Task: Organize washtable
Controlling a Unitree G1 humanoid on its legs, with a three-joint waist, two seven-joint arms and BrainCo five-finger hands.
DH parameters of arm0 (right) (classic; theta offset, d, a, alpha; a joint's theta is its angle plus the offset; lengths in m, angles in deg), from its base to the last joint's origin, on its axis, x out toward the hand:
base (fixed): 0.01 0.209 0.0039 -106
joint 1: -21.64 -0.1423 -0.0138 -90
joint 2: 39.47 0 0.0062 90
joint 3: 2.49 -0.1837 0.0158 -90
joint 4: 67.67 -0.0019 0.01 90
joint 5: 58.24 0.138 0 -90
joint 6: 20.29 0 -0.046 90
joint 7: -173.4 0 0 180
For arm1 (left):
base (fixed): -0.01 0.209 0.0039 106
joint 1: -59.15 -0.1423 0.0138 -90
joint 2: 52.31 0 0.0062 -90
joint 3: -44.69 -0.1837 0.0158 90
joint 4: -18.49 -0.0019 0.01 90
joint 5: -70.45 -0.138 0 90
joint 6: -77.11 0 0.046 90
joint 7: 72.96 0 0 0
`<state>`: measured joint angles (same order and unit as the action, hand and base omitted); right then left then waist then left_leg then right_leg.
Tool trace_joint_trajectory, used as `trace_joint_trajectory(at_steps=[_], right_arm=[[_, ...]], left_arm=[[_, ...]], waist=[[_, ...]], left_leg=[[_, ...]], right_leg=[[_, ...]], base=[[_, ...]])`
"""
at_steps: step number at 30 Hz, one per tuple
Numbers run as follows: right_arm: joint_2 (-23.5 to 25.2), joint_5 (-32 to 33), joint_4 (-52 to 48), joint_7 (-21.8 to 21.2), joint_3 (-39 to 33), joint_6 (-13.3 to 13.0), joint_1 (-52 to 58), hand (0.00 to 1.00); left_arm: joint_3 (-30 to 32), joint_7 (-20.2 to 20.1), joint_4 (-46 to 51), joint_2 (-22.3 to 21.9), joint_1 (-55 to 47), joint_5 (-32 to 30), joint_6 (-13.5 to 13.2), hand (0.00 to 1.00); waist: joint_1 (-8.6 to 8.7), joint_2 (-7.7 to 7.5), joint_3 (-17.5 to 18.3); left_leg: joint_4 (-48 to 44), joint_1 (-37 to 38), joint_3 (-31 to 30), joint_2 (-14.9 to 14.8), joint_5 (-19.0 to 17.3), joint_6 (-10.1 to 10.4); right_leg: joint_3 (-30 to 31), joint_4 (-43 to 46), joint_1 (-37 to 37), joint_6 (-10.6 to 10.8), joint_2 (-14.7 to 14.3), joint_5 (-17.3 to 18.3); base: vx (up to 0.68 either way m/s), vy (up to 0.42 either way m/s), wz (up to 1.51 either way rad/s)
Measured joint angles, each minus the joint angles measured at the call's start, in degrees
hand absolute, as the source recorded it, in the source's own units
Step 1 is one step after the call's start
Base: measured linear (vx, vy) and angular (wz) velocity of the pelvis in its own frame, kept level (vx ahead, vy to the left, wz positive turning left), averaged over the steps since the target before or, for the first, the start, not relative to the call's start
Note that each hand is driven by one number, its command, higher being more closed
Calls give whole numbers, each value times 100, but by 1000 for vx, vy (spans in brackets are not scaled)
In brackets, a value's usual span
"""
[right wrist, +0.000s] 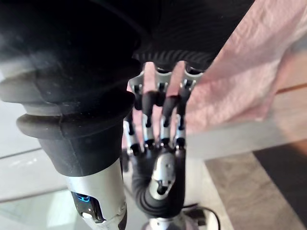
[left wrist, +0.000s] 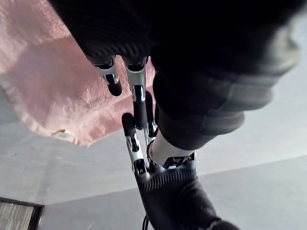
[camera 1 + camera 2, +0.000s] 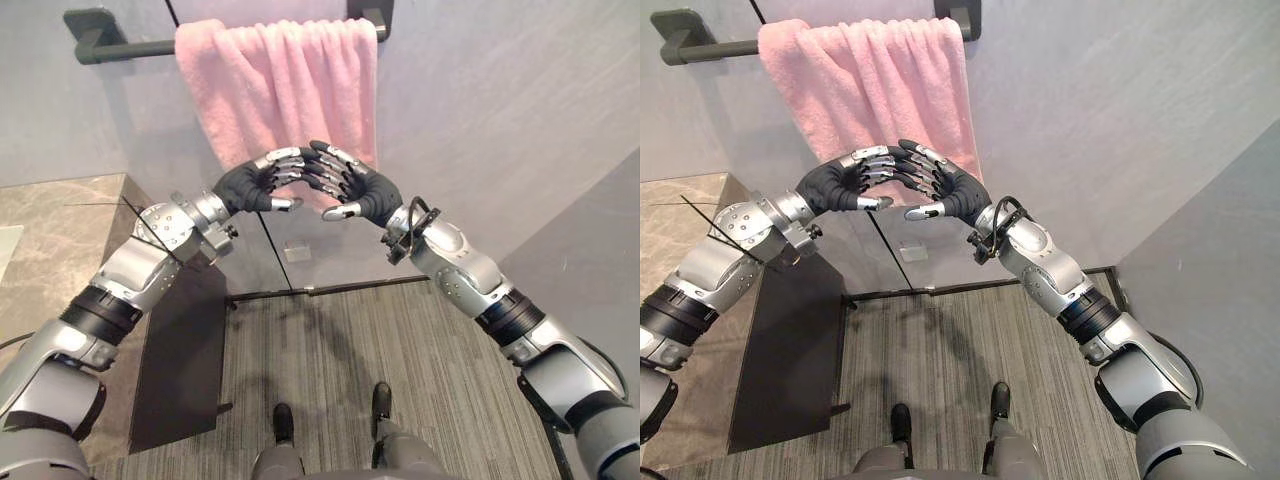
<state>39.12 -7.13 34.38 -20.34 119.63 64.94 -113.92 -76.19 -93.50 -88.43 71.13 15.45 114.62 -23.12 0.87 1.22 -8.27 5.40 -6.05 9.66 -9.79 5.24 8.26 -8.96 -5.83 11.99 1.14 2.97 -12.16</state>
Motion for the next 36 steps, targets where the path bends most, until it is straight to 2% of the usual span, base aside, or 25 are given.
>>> trace_joint_trajectory(at_steps=[6,9,15,24,33,36], right_arm=[[-31,0,-1,5,-161,1,0,0],[-30,0,-3,6,-328,-4,-5,0],[16,1,-6,7,-459,-4,-65,0],[21,26,-6,60,-725,-13,-481,0],[55,132,-4,129,-752,-51,-844,0],[126,246,-4,156,-774,-146,-948,0]], left_arm=[[229,193,-415,-94,345,2,-4,0],[454,208,-567,-155,472,4,-9,0],[514,296,-629,-150,709,-7,-10,0],[699,479,-860,-137,1506,-101,-38,0],[919,594,-929,-131,1608,-212,-155,0],[929,701,-1053,-130,1622,-213,-162,0]], waist=[[10,-15,-10],[-3,-64,-39],[-23,-182,-182],[-8,-169,-558],[-9,-144,-857],[-15,-143,-946]], left_leg=[[-3,-36,6,5,4,5],[-4,-46,1,16,4,5],[-3,-187,-1,30,40,-40],[-1,-493,-40,83,171,-81],[-3,-674,-174,95,207,-91],[-3,-723,-186,107,212,-94]], right_leg=[[-2,3,44,-1,-9,-6],[-20,3,43,-1,-4,-6],[-38,4,165,15,24,-45],[-64,7,448,27,112,-118],[-197,9,551,22,116,-136],[-203,9,583,25,115,-146]], base=[[25,36,-2],[6,20,3],[-16,29,3],[-24,50,2],[-9,45,7],[-23,43,3]])
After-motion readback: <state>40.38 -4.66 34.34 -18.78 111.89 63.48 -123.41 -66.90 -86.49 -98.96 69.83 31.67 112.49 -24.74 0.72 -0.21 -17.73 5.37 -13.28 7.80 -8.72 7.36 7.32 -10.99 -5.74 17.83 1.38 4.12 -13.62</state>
